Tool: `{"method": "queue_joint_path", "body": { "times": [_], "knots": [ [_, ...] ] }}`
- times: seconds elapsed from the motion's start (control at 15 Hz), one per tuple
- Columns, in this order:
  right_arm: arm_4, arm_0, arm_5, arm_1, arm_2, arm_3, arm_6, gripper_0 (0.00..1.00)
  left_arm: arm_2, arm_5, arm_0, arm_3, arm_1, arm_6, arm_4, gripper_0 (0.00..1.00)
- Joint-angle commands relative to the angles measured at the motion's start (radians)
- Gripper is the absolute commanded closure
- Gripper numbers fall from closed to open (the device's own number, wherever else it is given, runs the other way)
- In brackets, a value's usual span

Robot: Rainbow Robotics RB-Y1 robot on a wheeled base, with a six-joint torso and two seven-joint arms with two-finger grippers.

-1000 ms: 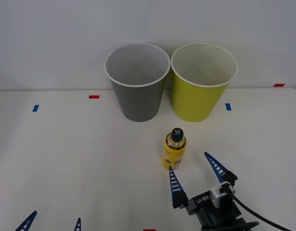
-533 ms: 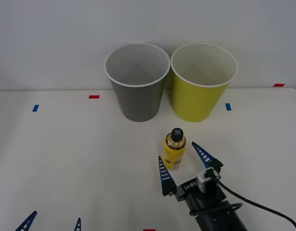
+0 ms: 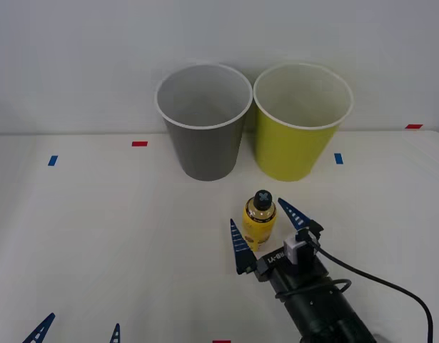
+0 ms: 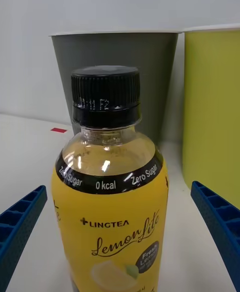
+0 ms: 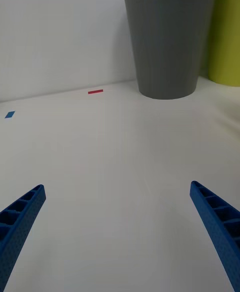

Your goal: Put cans in the gray bin and PET bottles in the light green bin.

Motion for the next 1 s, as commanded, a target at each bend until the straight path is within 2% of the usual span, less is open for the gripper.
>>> {"method": "queue_joint_path", "body": {
  "times": [0.07,0.27,0.33,0.4,0.47,1.0],
  "knots": [
    [-0.012,-0.02,0.028,0.001,-0.005,0.0,-0.002,0.0,0.0,0.0,0.0,0.0,0.0,0.0,0.0,0.0],
    [-0.019,-0.029,0.037,0.001,-0.01,0.0,-0.003,0.0,0.0,0.0,0.0,0.0,0.0,0.0,0.0,0.0],
    [-0.019,-0.029,0.039,0.001,-0.01,0.0,-0.003,0.51,0.0,0.0,0.0,0.0,0.0,0.0,0.0,0.0],
    [-0.021,-0.029,0.04,0.001,-0.01,0.0,-0.005,0.86,0.0,0.0,0.0,0.0,0.0,0.0,0.0,0.0],
    [-0.026,-0.029,0.039,0.001,-0.007,0.0,-0.006,0.94,0.0,0.0,0.0,0.0,0.0,0.0,0.0,0.0],
    [-0.026,-0.026,0.039,0.001,0.001,-0.002,-0.002,0.99,0.0,0.0,0.0,0.0,0.0,0.0,0.0,0.0]
  ]
}}
